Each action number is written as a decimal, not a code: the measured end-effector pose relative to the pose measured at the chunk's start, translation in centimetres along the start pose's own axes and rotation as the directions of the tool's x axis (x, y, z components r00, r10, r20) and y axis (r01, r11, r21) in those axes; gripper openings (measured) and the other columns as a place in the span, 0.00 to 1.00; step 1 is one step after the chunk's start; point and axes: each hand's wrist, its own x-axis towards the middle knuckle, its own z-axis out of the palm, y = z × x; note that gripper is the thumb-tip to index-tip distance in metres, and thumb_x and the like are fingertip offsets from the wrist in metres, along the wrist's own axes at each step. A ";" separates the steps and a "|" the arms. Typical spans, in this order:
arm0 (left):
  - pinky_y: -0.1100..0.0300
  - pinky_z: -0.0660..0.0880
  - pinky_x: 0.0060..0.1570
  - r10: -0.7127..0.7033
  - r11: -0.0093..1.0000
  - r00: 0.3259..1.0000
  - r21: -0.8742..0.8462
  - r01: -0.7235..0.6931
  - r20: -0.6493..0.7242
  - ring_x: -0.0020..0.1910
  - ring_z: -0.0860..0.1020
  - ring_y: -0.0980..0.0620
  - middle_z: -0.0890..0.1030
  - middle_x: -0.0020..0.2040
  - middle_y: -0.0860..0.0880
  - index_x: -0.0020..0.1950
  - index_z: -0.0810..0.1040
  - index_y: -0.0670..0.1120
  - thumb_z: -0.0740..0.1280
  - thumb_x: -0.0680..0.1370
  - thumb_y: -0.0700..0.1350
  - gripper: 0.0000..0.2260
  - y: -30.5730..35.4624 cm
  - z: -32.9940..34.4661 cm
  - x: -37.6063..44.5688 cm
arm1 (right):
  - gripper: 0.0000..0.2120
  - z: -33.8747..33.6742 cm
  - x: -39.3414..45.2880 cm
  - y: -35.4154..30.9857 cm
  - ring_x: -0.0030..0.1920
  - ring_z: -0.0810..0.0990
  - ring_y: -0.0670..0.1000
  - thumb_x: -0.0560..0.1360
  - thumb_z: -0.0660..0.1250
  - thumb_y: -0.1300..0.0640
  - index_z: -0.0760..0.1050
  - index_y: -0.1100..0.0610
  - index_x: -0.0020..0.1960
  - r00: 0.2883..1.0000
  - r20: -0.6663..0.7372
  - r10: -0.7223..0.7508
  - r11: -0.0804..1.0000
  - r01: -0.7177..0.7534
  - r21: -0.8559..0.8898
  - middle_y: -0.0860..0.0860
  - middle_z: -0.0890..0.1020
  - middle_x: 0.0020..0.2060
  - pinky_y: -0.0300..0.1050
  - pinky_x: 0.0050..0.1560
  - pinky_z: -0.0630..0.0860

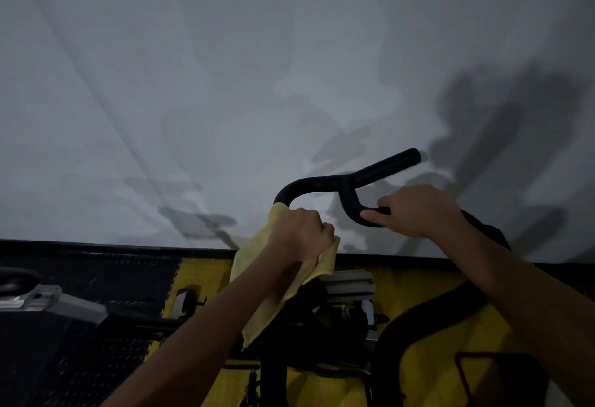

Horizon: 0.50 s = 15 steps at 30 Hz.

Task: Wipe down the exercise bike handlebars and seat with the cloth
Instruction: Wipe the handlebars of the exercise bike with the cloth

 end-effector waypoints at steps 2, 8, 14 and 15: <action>0.55 0.69 0.41 -0.110 0.993 0.973 0.068 0.098 0.201 0.37 0.72 0.48 0.69 0.33 0.51 0.33 0.65 0.50 0.58 0.80 0.57 0.19 0.4 -0.9 1.3 | 0.31 -0.1 -0.1 0.0 0.33 0.75 0.46 0.75 0.45 0.24 0.73 0.47 0.38 1.000 0.015 0.006 1.000 -0.006 0.021 0.47 0.77 0.32 0.44 0.32 0.65; 0.53 0.62 0.39 0.124 0.982 0.985 0.131 -0.139 0.119 0.31 0.68 0.50 0.70 0.30 0.50 0.36 0.67 0.44 0.51 0.81 0.57 0.21 0.0 -0.9 -0.8 | 0.32 -0.3 -0.5 -0.2 0.32 0.75 0.46 0.76 0.45 0.25 0.75 0.48 0.40 1.000 -0.011 0.014 1.000 -0.014 0.010 0.47 0.77 0.32 0.43 0.33 0.66; 0.60 0.66 0.53 0.273 0.959 0.934 0.145 -0.244 -0.232 0.42 0.73 0.55 0.77 0.41 0.55 0.46 0.76 0.50 0.48 0.85 0.54 0.20 -1.4 0.9 -4.6 | 0.32 -0.1 -0.4 -0.2 0.32 0.73 0.45 0.75 0.45 0.24 0.75 0.47 0.40 0.999 -0.026 0.027 1.000 -0.027 0.001 0.47 0.76 0.32 0.43 0.32 0.65; 0.60 0.67 0.51 0.280 0.959 0.921 0.119 -0.257 -0.270 0.40 0.73 0.55 0.77 0.39 0.55 0.44 0.76 0.49 0.49 0.85 0.53 0.19 -1.5 0.9 -4.7 | 0.32 -0.1 -0.3 -0.2 0.32 0.73 0.45 0.75 0.45 0.24 0.75 0.47 0.41 0.999 -0.031 0.025 1.000 -0.025 -0.001 0.46 0.76 0.32 0.43 0.32 0.65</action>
